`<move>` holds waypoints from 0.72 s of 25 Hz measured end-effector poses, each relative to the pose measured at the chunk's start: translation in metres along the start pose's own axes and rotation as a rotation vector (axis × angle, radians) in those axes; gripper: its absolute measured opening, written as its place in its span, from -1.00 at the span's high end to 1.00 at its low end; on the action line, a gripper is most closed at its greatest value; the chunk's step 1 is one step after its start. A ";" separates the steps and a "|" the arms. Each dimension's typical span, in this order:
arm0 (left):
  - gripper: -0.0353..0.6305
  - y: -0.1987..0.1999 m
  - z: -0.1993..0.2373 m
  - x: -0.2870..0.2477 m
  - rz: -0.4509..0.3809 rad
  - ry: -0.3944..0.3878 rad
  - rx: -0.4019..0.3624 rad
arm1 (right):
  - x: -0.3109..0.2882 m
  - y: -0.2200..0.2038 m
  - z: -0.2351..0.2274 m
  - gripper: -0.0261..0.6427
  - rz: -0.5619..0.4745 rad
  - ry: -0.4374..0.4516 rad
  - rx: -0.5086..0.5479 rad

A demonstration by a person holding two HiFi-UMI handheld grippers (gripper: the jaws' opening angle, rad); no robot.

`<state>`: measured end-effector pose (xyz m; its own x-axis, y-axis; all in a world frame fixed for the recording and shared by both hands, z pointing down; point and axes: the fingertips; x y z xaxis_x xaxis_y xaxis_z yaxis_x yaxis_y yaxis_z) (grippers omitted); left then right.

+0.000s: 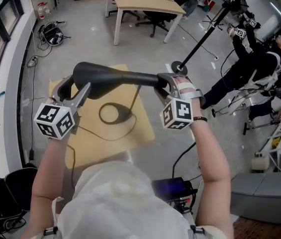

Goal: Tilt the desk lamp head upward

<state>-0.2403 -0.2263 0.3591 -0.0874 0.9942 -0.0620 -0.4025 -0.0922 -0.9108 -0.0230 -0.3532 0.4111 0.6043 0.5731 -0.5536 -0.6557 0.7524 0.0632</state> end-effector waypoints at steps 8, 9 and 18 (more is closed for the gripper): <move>0.14 0.019 -0.003 -0.004 -0.031 0.008 -0.034 | -0.007 0.003 -0.003 0.26 -0.032 -0.004 -0.081; 0.15 0.021 -0.005 -0.005 -0.034 0.010 -0.040 | -0.008 0.003 -0.002 0.26 -0.037 -0.006 -0.091; 0.19 0.041 -0.016 -0.010 -0.059 0.022 -0.091 | -0.013 0.003 0.002 0.27 -0.076 -0.029 -0.170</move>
<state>-0.2411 -0.2391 0.3156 -0.0458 0.9988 -0.0155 -0.3221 -0.0294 -0.9463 -0.0321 -0.3578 0.4198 0.6661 0.5274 -0.5274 -0.6731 0.7296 -0.1205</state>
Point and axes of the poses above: the fingertips, and each gripper's own axes: x backward along the fingers, z to its left, y out of its top, and after that the axes turned 15 degrees about x, right-handed
